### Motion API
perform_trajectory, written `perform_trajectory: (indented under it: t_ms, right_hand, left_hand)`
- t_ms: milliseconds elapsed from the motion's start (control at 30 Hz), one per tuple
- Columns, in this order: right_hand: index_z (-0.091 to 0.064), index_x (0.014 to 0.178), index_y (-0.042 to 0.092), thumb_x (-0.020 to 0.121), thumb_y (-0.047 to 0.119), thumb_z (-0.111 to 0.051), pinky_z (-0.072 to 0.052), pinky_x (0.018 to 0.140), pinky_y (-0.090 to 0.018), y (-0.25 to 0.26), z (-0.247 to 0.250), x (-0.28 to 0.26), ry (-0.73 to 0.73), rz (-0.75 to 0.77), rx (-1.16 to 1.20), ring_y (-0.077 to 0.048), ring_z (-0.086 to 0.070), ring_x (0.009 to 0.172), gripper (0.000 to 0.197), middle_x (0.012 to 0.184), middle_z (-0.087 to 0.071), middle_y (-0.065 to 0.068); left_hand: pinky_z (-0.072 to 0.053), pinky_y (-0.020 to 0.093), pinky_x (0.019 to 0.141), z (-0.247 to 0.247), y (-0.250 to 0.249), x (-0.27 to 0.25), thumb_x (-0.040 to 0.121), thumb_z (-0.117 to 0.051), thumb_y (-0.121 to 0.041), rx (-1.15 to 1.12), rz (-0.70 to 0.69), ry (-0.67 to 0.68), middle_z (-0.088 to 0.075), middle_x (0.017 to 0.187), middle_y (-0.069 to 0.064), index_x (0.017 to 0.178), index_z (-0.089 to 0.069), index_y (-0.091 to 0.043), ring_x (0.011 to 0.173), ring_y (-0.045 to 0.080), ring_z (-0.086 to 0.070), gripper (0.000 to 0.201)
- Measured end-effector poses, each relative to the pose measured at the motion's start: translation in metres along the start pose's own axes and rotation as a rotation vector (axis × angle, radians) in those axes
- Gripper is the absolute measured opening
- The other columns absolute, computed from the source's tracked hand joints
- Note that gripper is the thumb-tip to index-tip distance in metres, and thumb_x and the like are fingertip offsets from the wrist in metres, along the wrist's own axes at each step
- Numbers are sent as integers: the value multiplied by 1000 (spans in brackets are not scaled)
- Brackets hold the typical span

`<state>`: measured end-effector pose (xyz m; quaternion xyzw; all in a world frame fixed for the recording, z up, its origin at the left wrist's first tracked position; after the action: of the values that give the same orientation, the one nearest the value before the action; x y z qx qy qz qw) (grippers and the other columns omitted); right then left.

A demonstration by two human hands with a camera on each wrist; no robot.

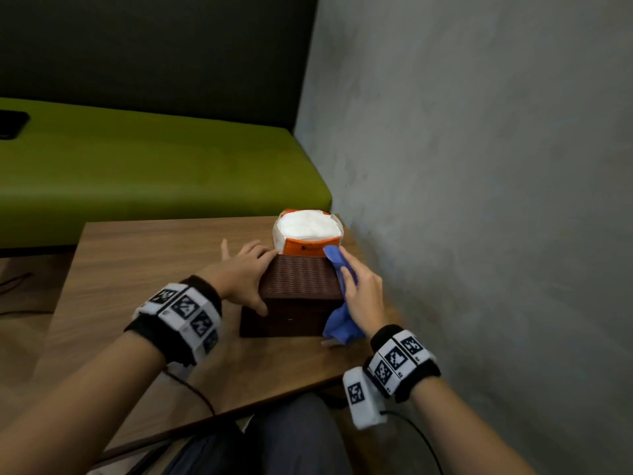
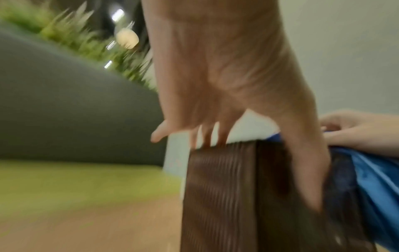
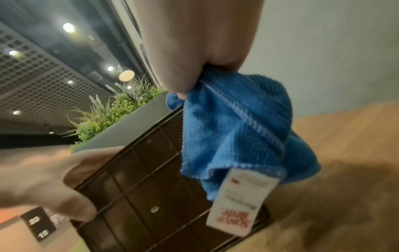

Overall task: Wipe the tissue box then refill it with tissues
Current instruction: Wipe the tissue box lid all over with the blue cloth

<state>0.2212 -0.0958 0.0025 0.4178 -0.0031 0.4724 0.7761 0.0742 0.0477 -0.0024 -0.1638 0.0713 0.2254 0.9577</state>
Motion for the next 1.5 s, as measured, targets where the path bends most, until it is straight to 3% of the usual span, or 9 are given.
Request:
perform_trajectory:
  t_ms: [133, 433, 533, 633, 800, 1033, 1133, 1300, 1500]
  right_hand:
    - [-59, 116, -5, 87, -10, -51, -32, 94, -10, 11, -13, -5, -44, 72, -20, -31, -61, 108, 30, 116, -64, -24]
    - [-55, 124, 4, 89, -2, -50, -31, 90, 6, 1, -8, -21, -114, 4, 126, -20, -57, 113, 36, 124, -61, -15]
    - [-57, 122, 5, 88, -1, -49, -32, 92, 4, 17, 13, 5, -175, 53, 123, -23, -59, 112, 35, 122, -63, -16]
    - [-54, 126, 6, 88, -3, -49, -38, 105, -23, 47, 7, 18, -9, 196, -26, -28, -55, 117, 39, 127, -59, -19]
    - [-53, 125, 5, 82, -5, -49, -44, 102, -46, 62, -20, 3, 145, 387, -299, -34, -55, 116, 45, 126, -58, -21]
    - [-52, 125, 4, 84, -3, -48, -38, 104, -45, 67, -33, 30, 208, 201, -386, -37, -49, 119, 42, 128, -55, -24]
    - [-53, 125, 2, 78, -9, -53, -38, 105, -45, 74, -36, 8, 309, 358, -341, -35, -49, 123, 48, 131, -53, -24]
    - [-59, 116, 10, 83, -3, -48, -45, 88, -42, 44, -13, 44, 228, 99, -435, -35, -56, 108, 37, 114, -64, -20]
    - [-58, 118, 1, 75, -9, -52, -42, 101, -44, 77, -28, 4, 334, 389, -273, -36, -55, 116, 45, 125, -58, -25]
  left_hand:
    - [-3, 70, 108, 0, -42, 21, 62, -70, -61, 86, 20, 38, -18, 152, 18, 147, 1, -6, 142, 31, -14, 123]
    - [-7, 69, 108, 12, -61, 20, 54, -82, -45, -328, -24, -329, -33, 139, 9, 136, -30, -11, 133, 28, -27, 102]
    - [-24, 41, 114, 27, -53, 11, 47, -81, -43, -556, -140, -535, -37, 129, 5, 132, -33, -6, 127, 26, -35, 104]
    - [-24, 2, 102, 20, -43, 7, 41, -70, -45, -745, -204, -605, -37, 128, 3, 135, -30, -3, 124, 17, -38, 110]
    - [-32, 14, 96, -3, -31, -4, 41, -68, -44, -851, -128, -573, -42, 112, -15, 133, -35, -9, 119, 16, -40, 104]
    - [-43, 41, 101, -4, -16, 5, 40, -74, -48, -859, -14, -516, -50, 127, 12, 128, -39, -9, 116, 23, -50, 102]
    - [-44, 41, 101, -4, -9, 5, 40, -74, -47, -881, -16, -541, -53, 126, 11, 126, -42, -12, 116, 22, -53, 99]
    - [-39, 31, 97, -1, -18, 12, 34, -69, -54, -782, -51, -510, -48, 128, 12, 131, -38, -7, 117, 23, -48, 112]
    - [-43, 23, 93, 2, -16, 2, 36, -69, -47, -865, -72, -534, -54, 113, 0, 112, -46, -26, 105, 4, -52, 83]
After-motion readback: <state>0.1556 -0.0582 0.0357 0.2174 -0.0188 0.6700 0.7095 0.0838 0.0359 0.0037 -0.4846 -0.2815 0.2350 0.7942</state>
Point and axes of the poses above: each hand's wrist, its own x-axis towards the middle knuckle, its own z-axis out of the back of the hand, y = z × x, the point moved 4 cm from there along x, towards the middle knuckle
